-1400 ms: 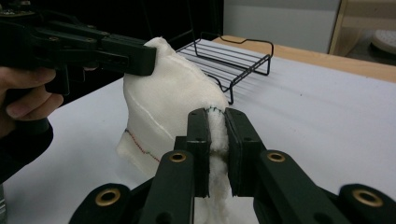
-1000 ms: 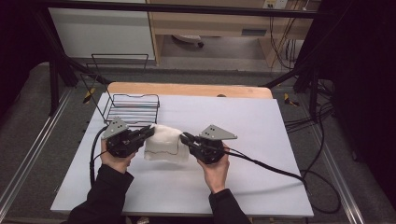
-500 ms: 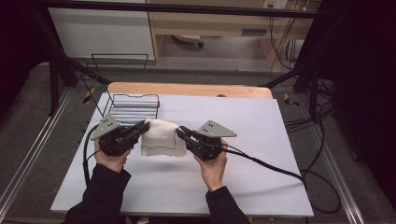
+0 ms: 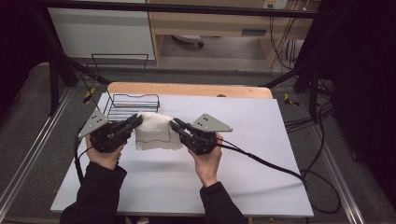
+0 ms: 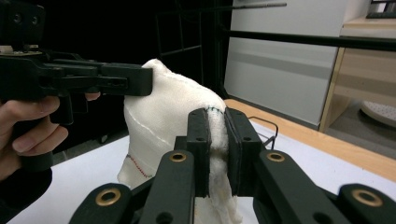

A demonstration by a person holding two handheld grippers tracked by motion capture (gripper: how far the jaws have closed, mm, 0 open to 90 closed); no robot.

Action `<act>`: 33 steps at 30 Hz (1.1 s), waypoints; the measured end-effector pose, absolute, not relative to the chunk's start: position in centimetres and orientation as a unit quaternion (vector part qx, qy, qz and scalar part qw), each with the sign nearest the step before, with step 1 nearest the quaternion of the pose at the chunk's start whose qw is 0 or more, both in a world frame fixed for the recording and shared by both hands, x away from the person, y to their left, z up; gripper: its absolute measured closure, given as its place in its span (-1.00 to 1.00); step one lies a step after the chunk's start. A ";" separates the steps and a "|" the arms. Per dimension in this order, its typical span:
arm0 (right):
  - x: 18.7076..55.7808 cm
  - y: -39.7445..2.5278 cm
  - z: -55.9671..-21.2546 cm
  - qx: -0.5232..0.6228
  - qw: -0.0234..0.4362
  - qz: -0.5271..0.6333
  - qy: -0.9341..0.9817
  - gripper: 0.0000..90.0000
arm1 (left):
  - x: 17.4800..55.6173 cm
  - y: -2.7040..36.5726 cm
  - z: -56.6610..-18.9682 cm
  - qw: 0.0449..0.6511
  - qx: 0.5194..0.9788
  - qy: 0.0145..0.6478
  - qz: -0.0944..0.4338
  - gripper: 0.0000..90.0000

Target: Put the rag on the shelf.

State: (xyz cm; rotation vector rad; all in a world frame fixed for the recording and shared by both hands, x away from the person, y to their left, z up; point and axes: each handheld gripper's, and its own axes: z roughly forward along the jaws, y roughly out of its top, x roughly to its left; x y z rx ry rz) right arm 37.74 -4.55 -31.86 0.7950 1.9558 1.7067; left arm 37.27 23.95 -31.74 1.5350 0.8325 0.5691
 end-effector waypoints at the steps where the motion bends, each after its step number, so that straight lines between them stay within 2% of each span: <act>1: 37.8 -4.4 -31.7 0.285 0.214 0.615 0.704 0.80 | 37.3 24.1 -31.6 0.609 0.662 0.360 0.248 0.83; 33: 39.1 -1.0 -26.5 0.252 0.247 0.639 0.683 0.81 | 37.9 27.0 -27.4 0.643 0.611 0.365 0.283 0.83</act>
